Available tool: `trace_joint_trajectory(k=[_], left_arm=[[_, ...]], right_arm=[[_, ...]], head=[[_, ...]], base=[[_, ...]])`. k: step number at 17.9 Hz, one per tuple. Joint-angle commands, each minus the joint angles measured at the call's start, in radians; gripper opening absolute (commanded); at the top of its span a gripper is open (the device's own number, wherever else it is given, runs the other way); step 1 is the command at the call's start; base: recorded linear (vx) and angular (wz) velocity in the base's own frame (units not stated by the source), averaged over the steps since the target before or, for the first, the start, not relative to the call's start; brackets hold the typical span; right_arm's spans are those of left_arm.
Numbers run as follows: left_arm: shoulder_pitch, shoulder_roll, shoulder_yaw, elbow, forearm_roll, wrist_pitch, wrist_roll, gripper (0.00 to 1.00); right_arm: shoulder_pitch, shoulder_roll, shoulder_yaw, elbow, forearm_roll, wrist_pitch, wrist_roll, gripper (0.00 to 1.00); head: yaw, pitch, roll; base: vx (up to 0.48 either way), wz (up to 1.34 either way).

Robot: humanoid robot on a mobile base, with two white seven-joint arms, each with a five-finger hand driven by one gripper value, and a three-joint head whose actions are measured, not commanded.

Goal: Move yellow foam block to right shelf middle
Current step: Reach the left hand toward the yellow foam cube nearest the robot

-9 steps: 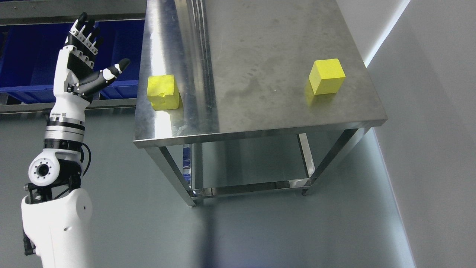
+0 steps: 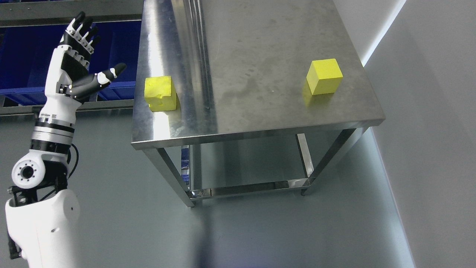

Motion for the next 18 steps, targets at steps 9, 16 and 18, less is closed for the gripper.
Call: trace_joint_trajectory(k=[9,16,18], left_arm=[[-0.016,0.443,-0.216,0.172,-0.053,-0.019,-0.229,0.99],[-0.183,0.343,-0.440,0.297,-0.150,-0.019,-0.229,0.99],[-0.214,0.328,-0.486,0.346,-0.172,-0.019,-0.229,0.99]], right_arm=[[0.002,-0.017,0.000,-0.017,0.003,0.001,0.001,1.00],[0.002,-0.017,0.000,-0.017,0.003,0.001,0.001,1.00],[0.002,-0.017,0.000,-0.017,0.003,0.001,0.001,1.00]], head=[[0.0000,0.000,0.000],[0.0000,0.000,0.000],[0.0000,0.000,0.000]], base=[[0.000,0.00],[0.000,0.00],[0.000,0.00]])
